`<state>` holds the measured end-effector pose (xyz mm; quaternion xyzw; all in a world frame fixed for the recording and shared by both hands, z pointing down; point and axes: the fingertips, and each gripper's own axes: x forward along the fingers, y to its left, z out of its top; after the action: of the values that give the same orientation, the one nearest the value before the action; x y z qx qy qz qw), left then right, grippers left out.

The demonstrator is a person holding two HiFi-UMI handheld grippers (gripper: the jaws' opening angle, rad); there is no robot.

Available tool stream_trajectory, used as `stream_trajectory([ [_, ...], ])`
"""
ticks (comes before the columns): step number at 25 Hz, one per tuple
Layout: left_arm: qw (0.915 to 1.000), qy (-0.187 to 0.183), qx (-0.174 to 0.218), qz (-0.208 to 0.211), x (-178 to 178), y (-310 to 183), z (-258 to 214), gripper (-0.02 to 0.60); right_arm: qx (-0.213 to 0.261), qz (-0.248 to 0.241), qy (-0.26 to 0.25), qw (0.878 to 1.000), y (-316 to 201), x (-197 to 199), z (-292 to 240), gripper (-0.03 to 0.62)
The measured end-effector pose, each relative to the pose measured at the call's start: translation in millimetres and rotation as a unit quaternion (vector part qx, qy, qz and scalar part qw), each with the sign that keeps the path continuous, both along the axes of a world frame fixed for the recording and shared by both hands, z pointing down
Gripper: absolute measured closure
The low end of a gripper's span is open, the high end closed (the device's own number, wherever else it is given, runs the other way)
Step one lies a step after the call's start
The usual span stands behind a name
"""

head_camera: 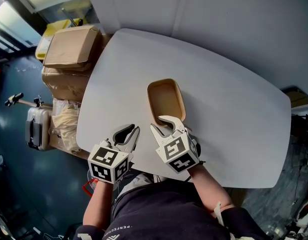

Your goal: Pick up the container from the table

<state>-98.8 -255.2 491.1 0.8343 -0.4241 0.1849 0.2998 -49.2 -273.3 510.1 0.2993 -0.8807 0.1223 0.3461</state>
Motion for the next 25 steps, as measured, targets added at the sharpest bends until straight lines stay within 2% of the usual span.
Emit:
stream_trajectory([
  [8,1.0,0.001,-0.003,-0.001,-4,-6,2,0.523,0.004,-0.028,0.09,0.995,-1,5,14,0.496],
  [15,1.0,0.002,-0.001,0.0,-4,-4,-1,0.523,0.011,-0.038,0.12,0.992,1,6,18,0.525],
  [19,1.0,0.0,0.001,0.0,-4,0,-3,0.523,0.004,-0.036,0.116,0.993,1,6,18,0.556],
  [25,1.0,0.0,0.005,-0.002,-7,8,-5,0.523,0.007,-0.036,0.112,0.993,1,7,14,0.56],
])
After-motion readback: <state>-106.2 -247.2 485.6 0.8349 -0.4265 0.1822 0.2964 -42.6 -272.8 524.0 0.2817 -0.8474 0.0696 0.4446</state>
